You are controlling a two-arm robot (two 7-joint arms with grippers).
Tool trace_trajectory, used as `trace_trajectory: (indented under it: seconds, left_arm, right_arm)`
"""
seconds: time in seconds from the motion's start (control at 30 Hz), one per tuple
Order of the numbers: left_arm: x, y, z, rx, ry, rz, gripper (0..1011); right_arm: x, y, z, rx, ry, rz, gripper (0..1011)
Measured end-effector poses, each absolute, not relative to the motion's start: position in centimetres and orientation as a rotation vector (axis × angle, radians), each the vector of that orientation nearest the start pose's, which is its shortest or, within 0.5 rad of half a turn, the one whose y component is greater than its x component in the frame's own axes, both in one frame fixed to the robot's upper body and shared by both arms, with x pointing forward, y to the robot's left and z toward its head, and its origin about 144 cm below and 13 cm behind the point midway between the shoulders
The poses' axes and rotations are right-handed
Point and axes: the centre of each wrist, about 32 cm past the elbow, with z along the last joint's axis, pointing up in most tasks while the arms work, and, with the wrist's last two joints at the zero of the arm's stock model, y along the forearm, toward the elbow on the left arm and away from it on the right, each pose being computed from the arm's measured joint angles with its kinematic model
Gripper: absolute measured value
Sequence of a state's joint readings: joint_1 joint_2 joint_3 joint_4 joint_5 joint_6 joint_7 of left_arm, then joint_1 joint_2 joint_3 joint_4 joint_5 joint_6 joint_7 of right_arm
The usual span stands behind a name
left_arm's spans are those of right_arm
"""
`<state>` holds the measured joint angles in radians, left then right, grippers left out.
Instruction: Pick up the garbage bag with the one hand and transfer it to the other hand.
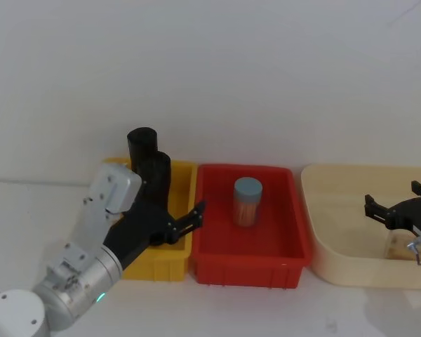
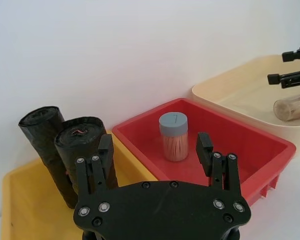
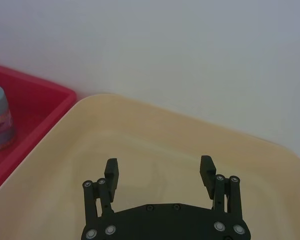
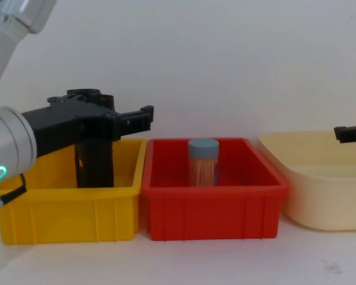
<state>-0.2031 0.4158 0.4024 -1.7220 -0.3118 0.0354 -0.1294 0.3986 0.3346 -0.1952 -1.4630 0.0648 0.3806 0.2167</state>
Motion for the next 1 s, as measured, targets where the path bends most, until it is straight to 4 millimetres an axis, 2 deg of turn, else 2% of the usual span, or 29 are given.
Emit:
trace_trajectory:
  seconds: [0.53, 1.0]
  left_arm:
    - [47.0, 23.1, 123.5, 0.043, -0.185, 1.095, 1000]
    - [48.4, 24.9, 124.0, 0.104, -0.179, 1.166, 1000]
  right_arm:
    - [55.6, -27.8, 125.2, -0.355, -0.111, -1.288, 1002]
    - [55.6, -27.8, 125.2, -0.355, -0.111, -1.288, 1002]
